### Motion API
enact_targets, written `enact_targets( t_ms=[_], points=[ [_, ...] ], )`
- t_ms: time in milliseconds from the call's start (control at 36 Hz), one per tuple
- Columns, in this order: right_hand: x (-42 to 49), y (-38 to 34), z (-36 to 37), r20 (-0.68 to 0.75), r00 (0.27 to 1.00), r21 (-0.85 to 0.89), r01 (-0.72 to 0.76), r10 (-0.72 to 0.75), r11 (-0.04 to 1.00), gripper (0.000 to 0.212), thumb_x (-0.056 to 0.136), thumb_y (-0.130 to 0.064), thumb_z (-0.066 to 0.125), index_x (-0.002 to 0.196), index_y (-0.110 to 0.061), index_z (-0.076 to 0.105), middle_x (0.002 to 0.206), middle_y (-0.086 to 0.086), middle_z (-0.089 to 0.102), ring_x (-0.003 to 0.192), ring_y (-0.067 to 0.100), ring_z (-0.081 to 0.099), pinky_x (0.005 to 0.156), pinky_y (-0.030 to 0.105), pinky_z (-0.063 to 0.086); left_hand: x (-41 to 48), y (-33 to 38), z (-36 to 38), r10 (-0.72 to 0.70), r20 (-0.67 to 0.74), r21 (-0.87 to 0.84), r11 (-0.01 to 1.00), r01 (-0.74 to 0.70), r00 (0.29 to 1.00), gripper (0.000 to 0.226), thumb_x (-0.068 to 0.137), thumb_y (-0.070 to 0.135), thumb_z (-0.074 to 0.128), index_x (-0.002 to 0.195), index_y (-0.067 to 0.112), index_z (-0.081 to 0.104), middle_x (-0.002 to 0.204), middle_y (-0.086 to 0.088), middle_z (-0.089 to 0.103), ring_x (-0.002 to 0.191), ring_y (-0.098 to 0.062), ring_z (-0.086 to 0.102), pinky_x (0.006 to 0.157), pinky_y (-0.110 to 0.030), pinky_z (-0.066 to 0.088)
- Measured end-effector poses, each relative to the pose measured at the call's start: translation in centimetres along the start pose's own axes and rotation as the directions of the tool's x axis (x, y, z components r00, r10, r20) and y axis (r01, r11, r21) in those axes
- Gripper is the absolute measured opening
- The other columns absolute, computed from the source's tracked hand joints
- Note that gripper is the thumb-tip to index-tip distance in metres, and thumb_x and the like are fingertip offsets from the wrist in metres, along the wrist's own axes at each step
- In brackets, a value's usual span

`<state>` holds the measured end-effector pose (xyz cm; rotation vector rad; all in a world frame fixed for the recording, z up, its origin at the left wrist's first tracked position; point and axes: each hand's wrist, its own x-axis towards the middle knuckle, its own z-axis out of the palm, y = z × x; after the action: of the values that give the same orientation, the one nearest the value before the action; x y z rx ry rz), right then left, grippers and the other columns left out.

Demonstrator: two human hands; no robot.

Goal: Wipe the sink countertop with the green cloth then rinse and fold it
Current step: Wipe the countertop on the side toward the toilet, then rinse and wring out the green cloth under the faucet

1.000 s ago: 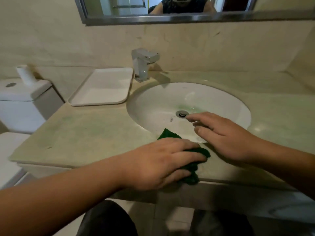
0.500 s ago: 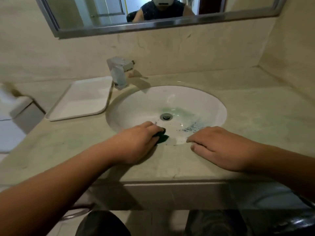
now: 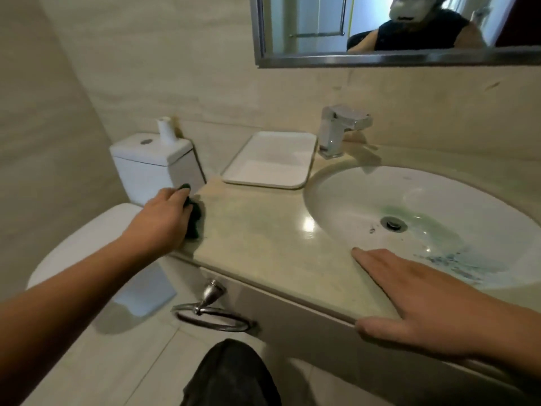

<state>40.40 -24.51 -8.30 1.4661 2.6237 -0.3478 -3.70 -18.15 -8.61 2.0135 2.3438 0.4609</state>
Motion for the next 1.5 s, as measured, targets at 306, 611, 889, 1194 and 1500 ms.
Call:
enact_targets(
  t_ms=[306, 611, 889, 1194, 1500],
  points=[
    [0.8, 0.1, 0.9, 0.031, 0.997, 0.055, -0.079, 0.078, 0.995, 0.116, 0.055, -0.112, 0.023, 0.145, -0.062, -0.031, 0.160, -0.033, -0.009, 0.138, 0.002, 0.028, 0.107, 0.026, 0.030, 1.8, 12.2, 5.5, 0.433, 0.102, -0.096, 0.901, -0.424, 0.896, 0.058, 0.112, 0.034, 0.039, 0.166, 0.015, 0.029, 0.171, -0.016, 0.029, 0.158, -0.036, 0.022, 0.129, -0.052, 0.021],
    [1.7, 5.2, -5.4, -0.317, 0.936, 0.248, -0.076, 0.155, 0.966, 0.039, 0.086, -0.075, 0.041, 0.111, -0.053, 0.062, 0.102, -0.032, 0.063, 0.099, -0.011, 0.057, 0.073, 0.019, 0.048, 4.7, 26.9, 2.8, 0.584, 0.133, -0.696, 0.630, -0.344, 0.801, 0.036, 0.112, 0.037, 0.048, 0.145, 0.030, 0.060, 0.136, 0.004, 0.064, 0.123, -0.014, 0.060, 0.100, -0.032, 0.053],
    [15.4, 12.2, -14.4, -0.399, 0.845, 0.278, -0.260, 0.357, 0.925, 0.030, 0.099, -0.033, 0.054, 0.119, -0.024, 0.075, 0.104, 0.004, 0.075, 0.090, 0.024, 0.066, 0.082, 0.039, 0.057, 12.6, 27.0, 3.4, 0.321, 0.165, -0.708, 0.697, -0.115, 0.933, 0.019, 0.105, 0.045, 0.056, 0.116, 0.033, 0.067, 0.101, 0.005, 0.070, 0.091, -0.016, 0.068, 0.074, -0.035, 0.058],
    [25.6, 15.9, -17.4, -0.394, 0.776, 0.449, -0.305, 0.493, 0.840, 0.044, 0.096, -0.049, 0.054, 0.082, -0.012, 0.073, 0.080, 0.011, 0.077, 0.079, 0.031, 0.074, 0.078, 0.046, 0.060, 15.8, 28.1, 5.5, 0.297, 0.221, -0.813, 0.582, 0.007, 0.929, 0.005, 0.096, 0.027, 0.073, 0.101, 0.027, 0.074, 0.095, 0.001, 0.076, 0.087, -0.021, 0.074, 0.079, -0.043, 0.066],
    [27.4, 18.6, -17.2, -0.428, 0.730, 0.357, -0.406, 0.533, 0.842, 0.049, 0.098, -0.053, 0.055, 0.087, -0.009, 0.072, 0.081, 0.013, 0.070, 0.078, 0.033, 0.066, 0.070, 0.041, 0.056, 18.8, 29.5, 8.9, 0.364, 0.368, -0.901, 0.367, 0.231, 0.856, 0.033, 0.072, 0.019, 0.088, 0.103, 0.021, 0.080, 0.100, -0.008, 0.083, 0.099, -0.034, 0.079, 0.096, -0.054, 0.062]
  ],
)
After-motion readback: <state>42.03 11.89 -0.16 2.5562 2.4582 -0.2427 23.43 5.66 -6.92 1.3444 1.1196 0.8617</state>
